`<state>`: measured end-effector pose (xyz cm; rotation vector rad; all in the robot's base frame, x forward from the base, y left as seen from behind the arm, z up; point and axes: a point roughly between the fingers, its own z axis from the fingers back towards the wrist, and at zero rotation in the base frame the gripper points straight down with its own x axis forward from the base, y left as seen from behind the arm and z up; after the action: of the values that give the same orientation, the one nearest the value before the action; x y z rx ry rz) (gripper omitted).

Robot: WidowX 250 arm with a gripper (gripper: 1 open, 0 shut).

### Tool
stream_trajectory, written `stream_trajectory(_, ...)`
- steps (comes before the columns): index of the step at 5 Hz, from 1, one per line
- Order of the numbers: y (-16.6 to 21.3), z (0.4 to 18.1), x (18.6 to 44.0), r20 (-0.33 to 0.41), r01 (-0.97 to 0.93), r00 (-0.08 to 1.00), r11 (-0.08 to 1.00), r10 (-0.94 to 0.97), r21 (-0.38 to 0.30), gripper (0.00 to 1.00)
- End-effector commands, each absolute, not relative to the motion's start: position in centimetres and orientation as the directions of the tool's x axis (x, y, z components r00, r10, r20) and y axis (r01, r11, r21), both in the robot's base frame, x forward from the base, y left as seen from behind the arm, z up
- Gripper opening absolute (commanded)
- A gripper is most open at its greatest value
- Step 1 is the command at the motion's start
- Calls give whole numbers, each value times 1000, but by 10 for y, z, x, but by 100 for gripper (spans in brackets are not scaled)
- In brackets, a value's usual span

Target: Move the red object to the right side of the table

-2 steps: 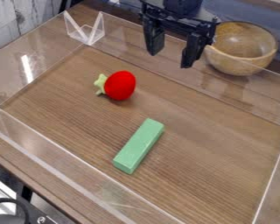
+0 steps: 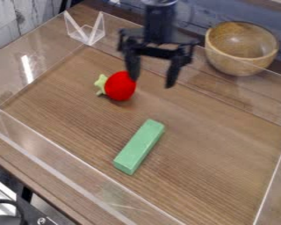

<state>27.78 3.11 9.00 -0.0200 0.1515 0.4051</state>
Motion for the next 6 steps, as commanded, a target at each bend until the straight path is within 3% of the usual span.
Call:
stream_trajectory(1, 43, 87, 283, -97, -609, 790, 793, 605, -20, 100)
stream_trajectory(3, 60, 62, 290, -80, -894, 448, 447, 890, -36, 100)
stream_trajectory(4, 64, 54, 294, -71, -927, 376, 375, 924, -32, 100)
stream_trajectory(6, 66, 49, 301, -47, -941, 338, 337, 940, -31, 100)
